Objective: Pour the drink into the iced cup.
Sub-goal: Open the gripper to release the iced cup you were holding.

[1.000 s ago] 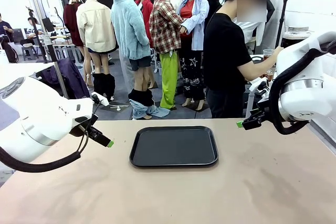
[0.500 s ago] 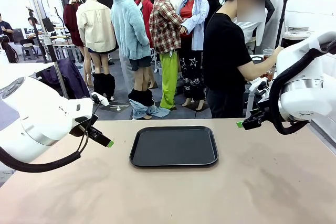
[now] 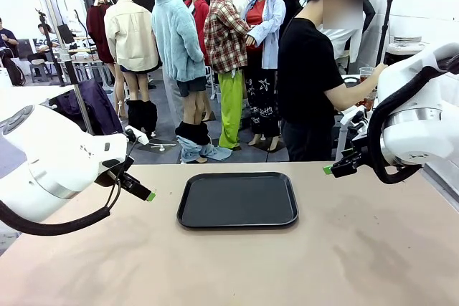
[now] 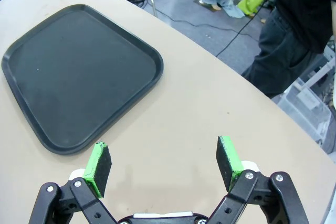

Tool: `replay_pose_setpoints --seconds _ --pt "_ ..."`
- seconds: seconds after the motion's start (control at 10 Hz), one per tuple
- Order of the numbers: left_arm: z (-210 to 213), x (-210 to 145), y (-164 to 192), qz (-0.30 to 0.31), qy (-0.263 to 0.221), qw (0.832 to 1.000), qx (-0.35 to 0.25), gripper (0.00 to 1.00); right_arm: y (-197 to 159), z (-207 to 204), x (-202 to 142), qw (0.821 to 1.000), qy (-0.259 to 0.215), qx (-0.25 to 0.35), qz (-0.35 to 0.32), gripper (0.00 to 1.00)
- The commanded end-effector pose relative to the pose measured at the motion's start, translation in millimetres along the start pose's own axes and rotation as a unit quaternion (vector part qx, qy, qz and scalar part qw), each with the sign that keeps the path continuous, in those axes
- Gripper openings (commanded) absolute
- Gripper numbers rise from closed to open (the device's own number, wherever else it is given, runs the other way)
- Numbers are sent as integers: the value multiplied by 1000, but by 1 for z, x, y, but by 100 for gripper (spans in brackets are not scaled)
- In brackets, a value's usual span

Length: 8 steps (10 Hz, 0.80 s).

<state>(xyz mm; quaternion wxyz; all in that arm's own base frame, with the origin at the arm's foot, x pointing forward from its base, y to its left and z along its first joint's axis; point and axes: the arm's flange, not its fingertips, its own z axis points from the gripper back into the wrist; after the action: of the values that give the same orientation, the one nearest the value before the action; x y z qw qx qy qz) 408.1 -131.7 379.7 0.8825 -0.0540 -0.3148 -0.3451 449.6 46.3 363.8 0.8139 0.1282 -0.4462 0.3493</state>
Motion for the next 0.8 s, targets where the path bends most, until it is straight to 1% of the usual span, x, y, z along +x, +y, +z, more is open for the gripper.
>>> replay_pose_setpoints --seconds 0.0,0.7 --pt "1 0 0 -4 -2 1000 5 100 -2 -1 3 1000 -2 -2 0 100" --pt "1 0 0 -4 -2 1000 5 100 -2 -1 3 1000 -2 -2 0 100"
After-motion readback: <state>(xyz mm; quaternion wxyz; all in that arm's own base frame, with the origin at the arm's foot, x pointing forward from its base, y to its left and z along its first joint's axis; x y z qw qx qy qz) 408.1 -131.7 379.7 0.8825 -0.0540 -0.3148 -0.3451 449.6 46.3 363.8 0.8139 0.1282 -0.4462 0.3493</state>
